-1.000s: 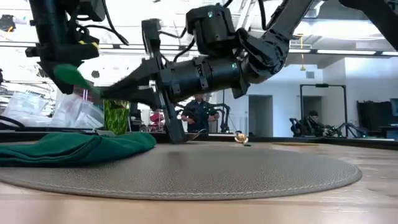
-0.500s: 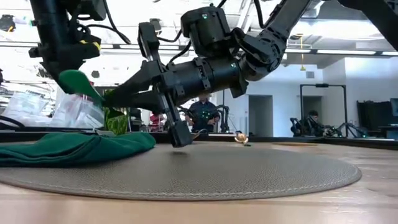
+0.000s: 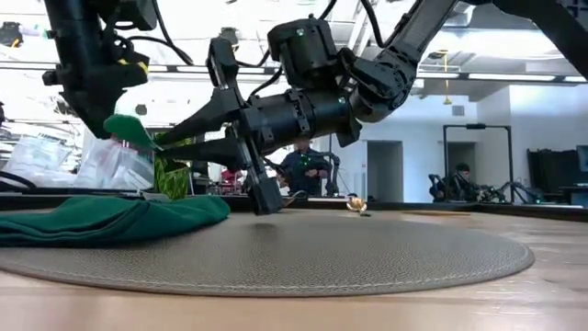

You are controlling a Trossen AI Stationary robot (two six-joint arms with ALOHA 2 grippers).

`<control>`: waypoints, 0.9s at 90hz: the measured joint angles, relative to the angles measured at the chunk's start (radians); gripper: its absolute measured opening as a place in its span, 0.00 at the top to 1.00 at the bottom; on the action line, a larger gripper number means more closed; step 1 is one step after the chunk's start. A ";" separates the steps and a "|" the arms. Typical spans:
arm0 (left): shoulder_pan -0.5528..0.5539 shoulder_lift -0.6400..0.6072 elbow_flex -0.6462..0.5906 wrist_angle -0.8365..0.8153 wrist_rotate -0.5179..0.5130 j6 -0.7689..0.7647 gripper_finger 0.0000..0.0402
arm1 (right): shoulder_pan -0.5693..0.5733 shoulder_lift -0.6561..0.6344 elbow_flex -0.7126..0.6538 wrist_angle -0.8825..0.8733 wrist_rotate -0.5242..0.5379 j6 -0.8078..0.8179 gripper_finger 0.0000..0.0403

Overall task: Set table place
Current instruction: Put the green fork on the green napkin, then put the green plate on the gray table mat

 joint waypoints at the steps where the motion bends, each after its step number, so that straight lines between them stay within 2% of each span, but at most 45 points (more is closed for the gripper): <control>1: 0.000 0.000 0.000 0.001 0.000 0.000 0.83 | 0.000 0.000 0.000 0.000 -0.001 0.001 0.86; 16: 0.000 0.000 0.000 0.002 0.000 -0.020 0.83 | 0.000 0.000 0.000 -0.008 -0.032 0.001 0.82; 49: 0.000 0.000 0.000 0.002 -0.001 -0.041 0.83 | -0.012 0.000 0.000 -0.006 -0.056 0.038 0.81; 61: -0.002 0.000 0.000 0.011 0.000 -0.062 0.83 | -0.026 0.000 0.000 0.001 -0.104 0.039 0.81; 81: -0.045 0.000 0.000 0.116 0.070 -0.063 0.83 | -0.108 -0.025 0.000 0.219 -0.131 0.074 0.82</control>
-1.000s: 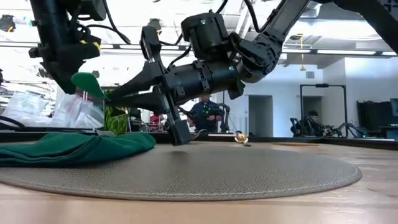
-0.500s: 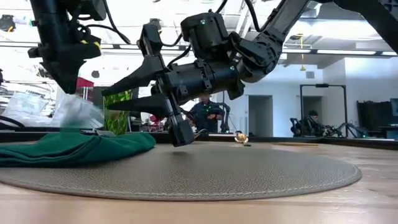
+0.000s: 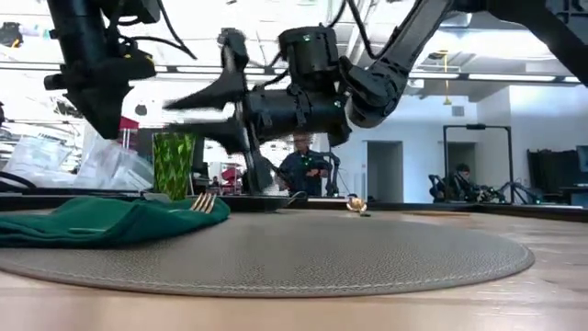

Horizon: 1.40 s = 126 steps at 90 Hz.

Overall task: Set table place
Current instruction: Put the green plate on the gray table mat

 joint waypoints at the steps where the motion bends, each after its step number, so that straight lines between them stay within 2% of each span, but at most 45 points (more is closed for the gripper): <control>1: -0.004 0.000 0.000 0.006 0.002 0.000 0.83 | -0.005 -0.006 0.000 0.005 -0.002 -0.002 0.82; 7: -0.023 0.000 0.000 0.045 0.001 0.007 0.83 | -0.047 -0.052 0.000 -0.012 -0.035 -0.047 0.83; 12: -0.027 0.000 0.000 0.076 -0.015 0.013 0.83 | -0.088 -0.096 0.003 -0.113 -0.070 -0.124 0.84; 22: -0.002 0.000 0.000 0.117 -0.051 0.045 0.83 | -0.179 -0.196 0.004 -0.570 -0.090 -0.396 0.86; 34: 0.077 0.000 0.001 0.190 -0.038 0.113 0.83 | -0.274 -0.291 0.072 -1.230 0.029 -0.822 0.86; 39: 0.120 0.000 0.001 0.227 -0.035 0.145 0.83 | -0.305 -0.314 0.115 -1.392 0.103 -0.961 0.86; 45: 0.187 0.000 0.001 0.259 -0.014 0.181 0.83 | -0.344 -0.325 0.155 -1.504 0.153 -1.075 0.86; 53: 0.299 0.007 0.001 0.306 0.049 0.257 0.83 | -0.389 -0.324 0.188 -1.517 0.163 -1.126 0.85; 71: 0.580 0.034 0.000 0.423 0.368 0.463 0.79 | -0.457 -0.313 0.208 -1.485 0.165 -1.106 0.75; 83: 0.695 0.065 -0.003 0.381 0.421 0.495 0.71 | -0.491 -0.301 0.211 -1.424 0.177 -1.105 0.67; 97: 0.737 0.117 -0.003 0.340 0.428 0.411 0.59 | -0.518 -0.244 0.210 -1.406 0.174 -1.118 0.62; 107: 0.720 0.157 -0.002 0.348 0.439 0.317 0.52 | -0.519 -0.187 0.209 -1.408 0.114 -1.145 0.61; 126: 0.683 0.223 -0.002 0.409 0.441 0.242 0.48 | -0.521 -0.120 0.209 -1.353 0.028 -1.154 0.62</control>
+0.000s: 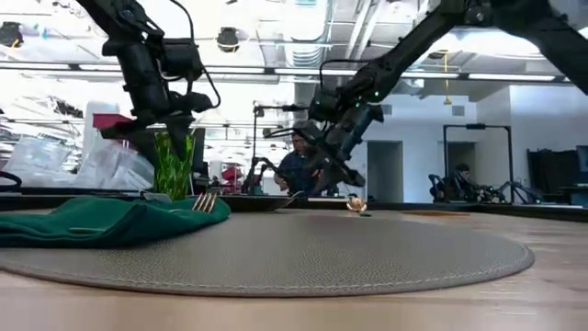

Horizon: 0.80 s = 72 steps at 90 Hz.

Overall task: Set table place
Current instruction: Put the green plate on the gray table mat

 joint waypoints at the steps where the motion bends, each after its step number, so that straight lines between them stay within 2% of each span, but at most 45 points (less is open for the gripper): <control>1: -0.001 0.005 0.000 0.005 -0.001 -0.003 0.48 | -0.001 0.000 0.000 0.003 -0.002 0.000 0.62; 17: 0.000 0.078 -0.001 0.055 -0.063 -0.040 0.48 | -0.006 0.000 0.000 0.025 -0.015 0.000 0.62; 34: 0.032 0.157 0.000 0.161 -0.059 -0.067 0.48 | -0.013 0.000 0.000 0.032 -0.025 0.007 0.62; 42: 0.049 0.179 -0.029 0.216 -0.013 -0.091 0.48 | -0.014 0.000 0.000 0.038 -0.025 0.007 0.62; 57: 0.083 0.173 -0.167 0.450 0.098 -0.214 0.48 | -0.019 0.000 0.000 0.060 -0.025 0.007 0.62; 72: 0.102 0.103 -0.265 0.605 0.119 -0.298 0.48 | -0.029 0.000 0.000 0.081 -0.018 0.057 0.62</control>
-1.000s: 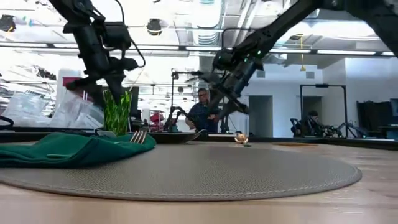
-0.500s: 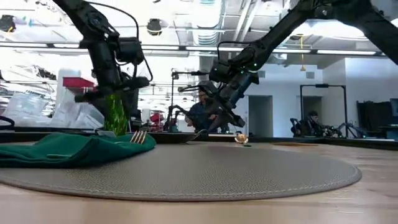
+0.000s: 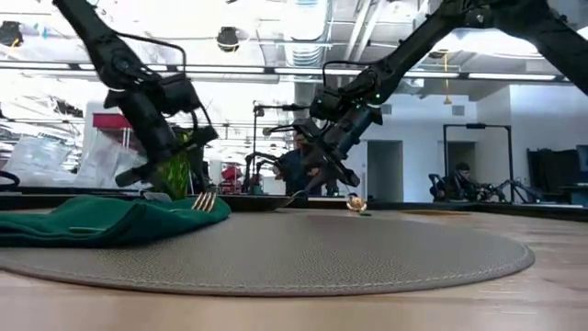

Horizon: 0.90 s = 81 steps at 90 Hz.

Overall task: Set table place
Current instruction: Put the green plate on the gray table mat

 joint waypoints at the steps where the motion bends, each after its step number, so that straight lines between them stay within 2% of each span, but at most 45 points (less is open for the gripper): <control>1: 0.001 -0.003 -0.005 0.009 0.000 -0.004 0.48 | -0.002 0.000 0.000 0.001 0.000 0.006 0.62; 10: 0.014 -0.033 -0.037 0.073 -0.001 -0.039 0.48 | -0.017 0.001 0.000 0.033 0.001 0.049 0.62; 32: 0.027 -0.039 -0.043 0.101 -0.003 -0.059 0.48 | -0.051 0.025 0.009 0.103 0.001 0.154 0.62; 51: 0.027 -0.039 -0.043 0.118 0.012 -0.066 0.48 | -0.014 0.160 0.164 -0.158 -0.096 0.116 0.64; 64: 0.027 -0.039 -0.043 0.125 0.024 -0.066 0.48 | 0.010 0.210 0.297 -0.290 -0.039 0.023 0.65; 81: 0.026 -0.034 -0.042 0.132 0.030 -0.042 0.48 | -0.014 0.233 0.372 -0.346 -0.010 0.047 0.69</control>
